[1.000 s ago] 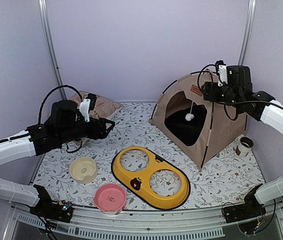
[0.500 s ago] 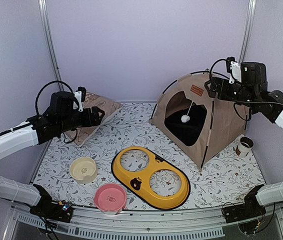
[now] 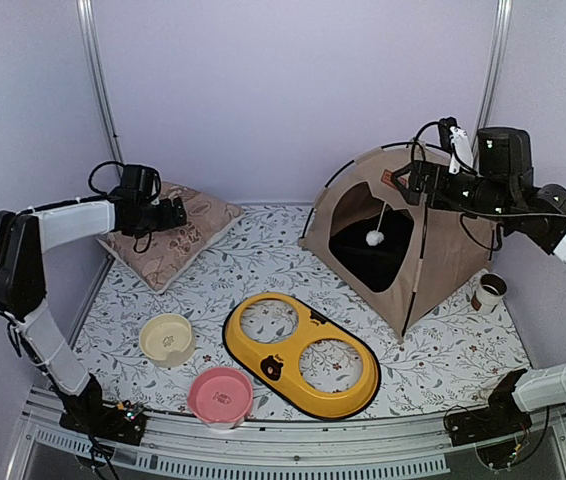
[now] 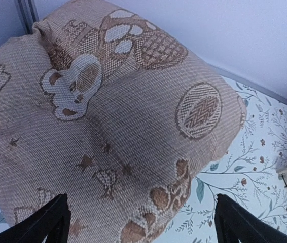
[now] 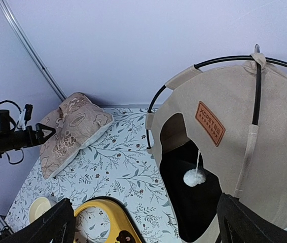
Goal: Set up the pet tent
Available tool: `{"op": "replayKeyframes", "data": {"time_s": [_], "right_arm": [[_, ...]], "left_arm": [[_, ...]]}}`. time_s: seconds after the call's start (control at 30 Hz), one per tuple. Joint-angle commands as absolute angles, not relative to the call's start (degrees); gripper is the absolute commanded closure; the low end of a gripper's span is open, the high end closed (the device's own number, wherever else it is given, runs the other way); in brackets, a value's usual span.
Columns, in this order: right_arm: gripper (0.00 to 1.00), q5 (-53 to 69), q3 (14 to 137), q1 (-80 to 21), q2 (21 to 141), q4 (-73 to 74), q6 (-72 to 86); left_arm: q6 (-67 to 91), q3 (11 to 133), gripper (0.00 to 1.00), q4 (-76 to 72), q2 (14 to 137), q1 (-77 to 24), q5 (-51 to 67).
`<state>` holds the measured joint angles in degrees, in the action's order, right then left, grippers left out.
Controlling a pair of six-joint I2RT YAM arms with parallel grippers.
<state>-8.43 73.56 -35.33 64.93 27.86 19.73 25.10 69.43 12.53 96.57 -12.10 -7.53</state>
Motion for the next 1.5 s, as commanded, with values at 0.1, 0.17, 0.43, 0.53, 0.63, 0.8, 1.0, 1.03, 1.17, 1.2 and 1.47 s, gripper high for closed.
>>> {"op": "replayKeyframes", "data": {"time_s": [0.1,0.17,0.43,0.53,0.63,0.8,1.0,1.03,1.17,1.2,1.47], "right_arm": [[0.01,-6.5,71.0,-37.7,62.0,25.2,20.9],[0.01,-5.9,70.4,-38.1,62.0,24.6,21.2],[0.01,-5.0,69.8,-40.3,63.6,22.3,22.2],[0.01,-4.9,69.8,-42.0,64.9,21.0,22.6],[0.01,-5.1,69.8,-44.3,67.4,19.6,23.0],[0.01,-5.2,72.2,-47.2,72.5,18.9,22.9],[0.01,-5.2,73.4,-47.3,74.7,18.5,22.7],[0.01,-4.9,73.7,-47.3,75.0,18.3,22.7],[0.01,-3.1,74.4,-47.3,76.2,17.8,23.4],[0.01,-3.1,74.4,-47.3,76.3,17.8,23.5],[0.01,-8.7,73.7,-47.3,74.5,21.4,23.3]], "left_arm": [[20.4,79.9,0.01,18.0,111.7,-11.5,-9.7],[19.9,81.2,0.01,18.7,116.3,-11.7,-8.5],[20.9,80.1,0.79,18.1,116.2,-14.0,-4.4],[23.6,76.6,1.0,15.2,108.9,-15.7,-1.8],[27.6,72.7,1.0,11.5,101.9,-17.4,0.0],[28.1,71.8,1.0,11.3,94.3,-21.5,0.5],[28.0,69.3,1.0,13.4,87.2,-29.2,1.5],[29.0,68.3,1.0,12.9,86.0,-30.5,1.8],[31.6,66.1,1.0,11.8,83.0,-37.6,1.7],[31.4,66.3,1.0,12.1,82.9,-39.2,1.6],[19.9,62.5,1.0,13.1,80.1,-51.6,7.1]]}}
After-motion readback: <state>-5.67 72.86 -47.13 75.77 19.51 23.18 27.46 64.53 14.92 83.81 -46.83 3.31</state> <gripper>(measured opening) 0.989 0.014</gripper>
